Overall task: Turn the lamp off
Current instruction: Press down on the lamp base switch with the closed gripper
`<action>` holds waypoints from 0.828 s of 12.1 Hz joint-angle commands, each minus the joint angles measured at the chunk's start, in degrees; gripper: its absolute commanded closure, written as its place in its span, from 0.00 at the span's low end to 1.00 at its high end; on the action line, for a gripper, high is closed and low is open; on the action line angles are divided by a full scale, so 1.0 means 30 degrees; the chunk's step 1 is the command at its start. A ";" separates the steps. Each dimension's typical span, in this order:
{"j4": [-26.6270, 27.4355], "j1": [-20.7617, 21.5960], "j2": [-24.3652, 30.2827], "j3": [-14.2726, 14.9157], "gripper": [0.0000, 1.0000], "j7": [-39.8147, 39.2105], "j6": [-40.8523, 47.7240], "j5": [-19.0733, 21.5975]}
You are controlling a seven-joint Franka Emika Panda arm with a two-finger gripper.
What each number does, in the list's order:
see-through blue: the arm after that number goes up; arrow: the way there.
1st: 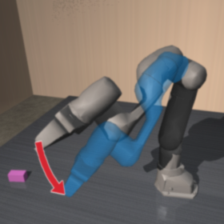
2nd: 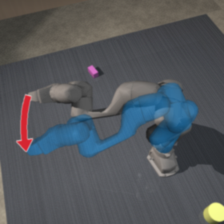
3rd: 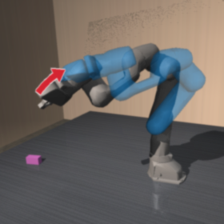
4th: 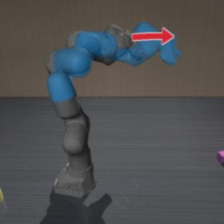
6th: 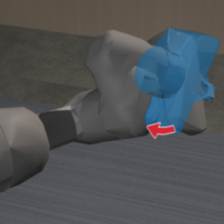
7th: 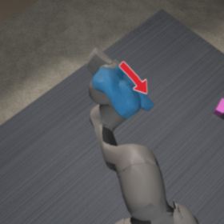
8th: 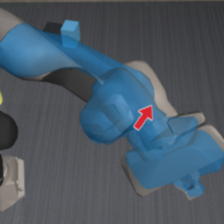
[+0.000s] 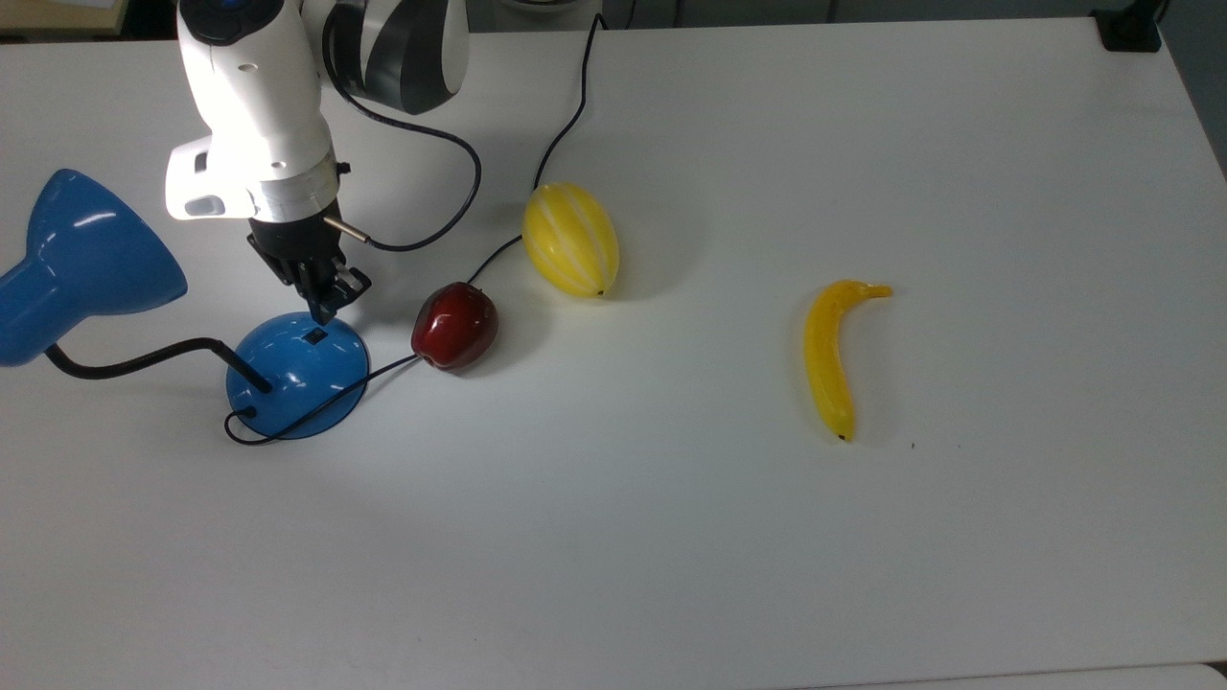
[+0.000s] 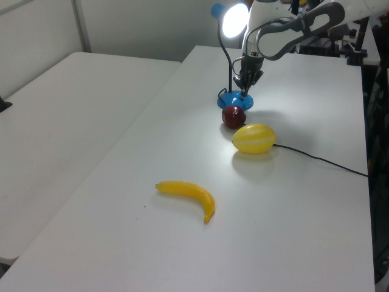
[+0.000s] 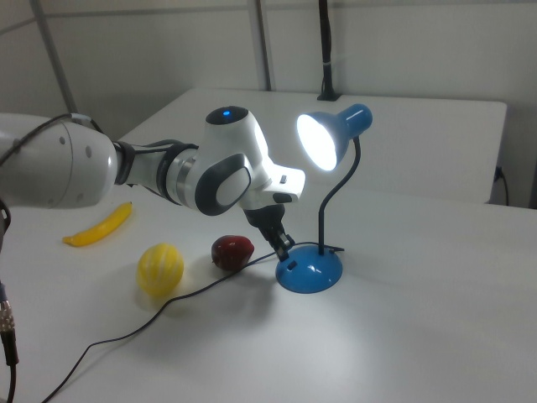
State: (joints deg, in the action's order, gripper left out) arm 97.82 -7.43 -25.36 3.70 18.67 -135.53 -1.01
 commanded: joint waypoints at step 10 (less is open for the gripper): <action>0.0820 -0.0013 -0.0804 0.0115 1.00 0.0895 -0.1376 -0.0365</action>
State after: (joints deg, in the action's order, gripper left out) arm 97.90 -7.54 -27.45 3.72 19.81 -138.54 -1.01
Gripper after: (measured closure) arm 0.991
